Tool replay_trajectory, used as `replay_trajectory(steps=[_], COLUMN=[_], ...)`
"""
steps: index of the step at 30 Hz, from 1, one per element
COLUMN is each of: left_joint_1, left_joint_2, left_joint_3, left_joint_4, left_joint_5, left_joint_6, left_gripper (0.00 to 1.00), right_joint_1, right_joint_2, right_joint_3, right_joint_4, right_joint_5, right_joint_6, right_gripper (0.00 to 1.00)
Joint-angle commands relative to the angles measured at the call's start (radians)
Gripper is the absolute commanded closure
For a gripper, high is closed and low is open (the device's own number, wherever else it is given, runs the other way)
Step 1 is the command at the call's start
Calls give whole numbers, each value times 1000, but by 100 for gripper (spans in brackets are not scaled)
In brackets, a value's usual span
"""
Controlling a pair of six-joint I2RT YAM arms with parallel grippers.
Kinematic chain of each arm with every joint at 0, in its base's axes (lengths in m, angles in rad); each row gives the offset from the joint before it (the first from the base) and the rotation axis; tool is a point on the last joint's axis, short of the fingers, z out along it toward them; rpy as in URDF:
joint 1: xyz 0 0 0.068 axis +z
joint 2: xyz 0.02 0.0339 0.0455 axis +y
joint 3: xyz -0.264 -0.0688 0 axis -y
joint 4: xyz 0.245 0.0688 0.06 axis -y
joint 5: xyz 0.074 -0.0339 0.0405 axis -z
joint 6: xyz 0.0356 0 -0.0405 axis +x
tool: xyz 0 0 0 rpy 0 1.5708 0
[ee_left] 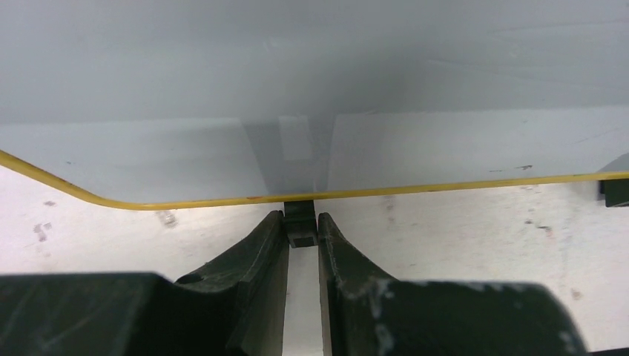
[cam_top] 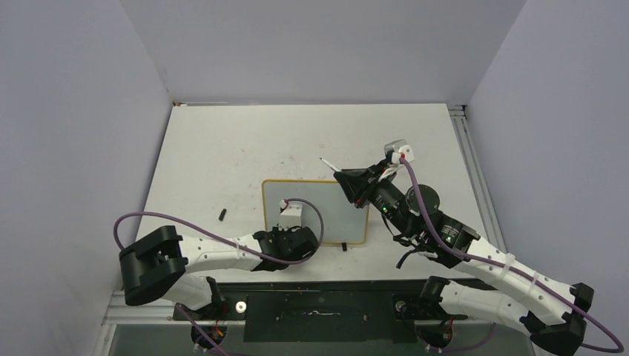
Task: Write a sentence on the whiteboard
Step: Move the whiteboard to the center of the board.
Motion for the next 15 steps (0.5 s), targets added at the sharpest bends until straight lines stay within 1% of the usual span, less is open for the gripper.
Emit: replay_trajectory(steps=[1, 7, 12, 13, 15], left_joint_1=[-33, -41, -53, -55, -57], left_joint_2=[74, 151, 177, 174, 163], left_joint_3=[104, 173, 203, 204, 199], left_joint_4=[208, 231, 210, 207, 213], left_joint_5=[92, 132, 128, 126, 127], left_joint_6=[-35, -37, -36, -37, -37], left_gripper=[100, 100, 100, 96, 79], right_joint_1=[9, 9, 8, 9, 9], right_joint_2=[-33, -56, -65, -67, -69], right_joint_3=[0, -5, -7, -7, -8], right_joint_4=[32, 23, 20, 20, 20], right_joint_5=[28, 39, 43, 47, 51], right_joint_6=[-11, -17, -19, -18, -20], right_gripper=[95, 95, 95, 95, 95])
